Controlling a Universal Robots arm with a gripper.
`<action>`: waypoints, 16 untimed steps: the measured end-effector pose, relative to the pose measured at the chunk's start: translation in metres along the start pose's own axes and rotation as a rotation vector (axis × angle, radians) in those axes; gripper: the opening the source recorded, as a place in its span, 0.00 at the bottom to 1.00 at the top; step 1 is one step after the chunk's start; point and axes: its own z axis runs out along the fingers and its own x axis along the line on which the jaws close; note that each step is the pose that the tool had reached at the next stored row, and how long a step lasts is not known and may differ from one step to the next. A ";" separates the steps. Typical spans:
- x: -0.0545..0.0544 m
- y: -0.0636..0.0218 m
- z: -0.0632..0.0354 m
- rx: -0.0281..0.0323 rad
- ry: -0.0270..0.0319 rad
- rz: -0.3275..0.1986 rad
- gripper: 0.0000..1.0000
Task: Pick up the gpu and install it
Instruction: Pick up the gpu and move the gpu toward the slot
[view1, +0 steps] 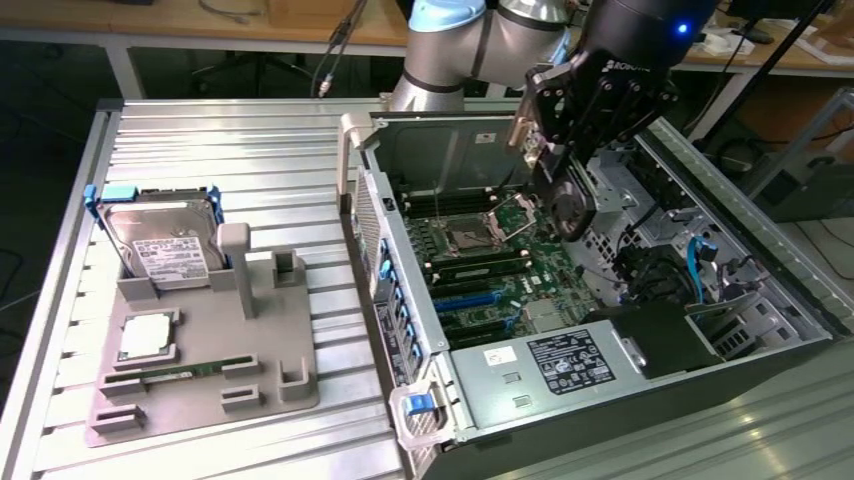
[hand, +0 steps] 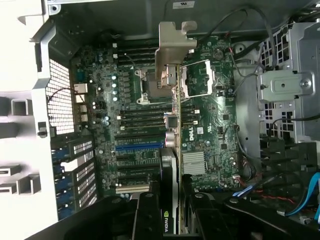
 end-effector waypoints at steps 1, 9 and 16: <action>-0.001 0.0001 0.0000 0.0000 0.0000 0.000 0.27; -0.013 0.0010 0.0004 0.0000 0.0000 0.000 0.27; -0.024 0.0019 0.0007 0.0000 0.0000 0.000 0.27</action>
